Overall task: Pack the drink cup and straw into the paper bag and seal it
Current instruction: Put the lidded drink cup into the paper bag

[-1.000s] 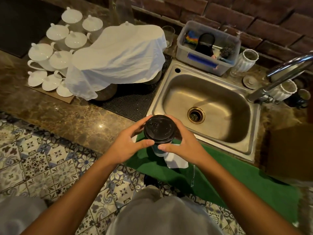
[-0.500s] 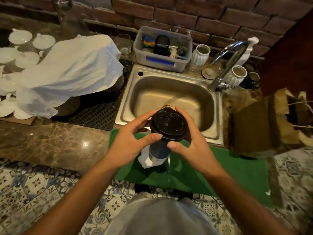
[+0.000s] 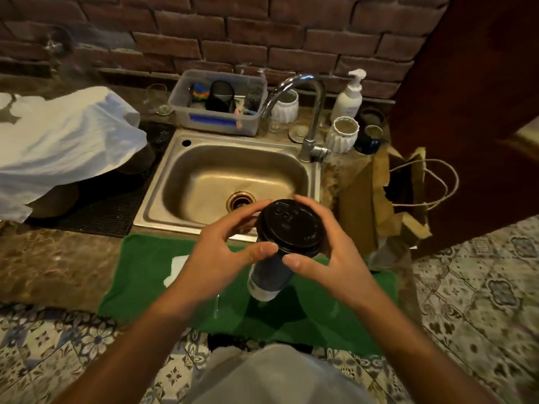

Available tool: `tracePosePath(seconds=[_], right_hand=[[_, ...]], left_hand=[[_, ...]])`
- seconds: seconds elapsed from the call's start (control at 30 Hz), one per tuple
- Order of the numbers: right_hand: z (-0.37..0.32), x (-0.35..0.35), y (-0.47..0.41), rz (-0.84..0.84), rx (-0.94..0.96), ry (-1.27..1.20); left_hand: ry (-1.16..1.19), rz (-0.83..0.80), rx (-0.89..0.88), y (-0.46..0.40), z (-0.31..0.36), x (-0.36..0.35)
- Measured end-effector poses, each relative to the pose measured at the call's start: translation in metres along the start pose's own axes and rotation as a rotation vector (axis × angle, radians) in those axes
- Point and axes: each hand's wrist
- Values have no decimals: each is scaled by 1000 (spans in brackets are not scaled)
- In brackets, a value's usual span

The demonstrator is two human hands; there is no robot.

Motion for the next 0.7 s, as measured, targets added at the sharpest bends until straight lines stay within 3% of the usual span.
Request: tracePosePath(seconds=[0.3, 0.5, 0.7], right_hand=[[-4, 89, 47, 67, 68, -45], [-3, 129, 69, 122, 80, -9], [0, 147, 88, 177, 78, 36]], left_hand=[[-46, -7, -41, -5, 33, -99], [-54, -132, -28, -28, 48, -132], [-243, -2, 4, -92, 50, -165]])
Point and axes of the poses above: each hand's wrist, its own y-axis away from the middle knuckle, its own x-axis out of the back of the hand, z = x × y, and after that the axes turned 13 degrees about x, right-handed
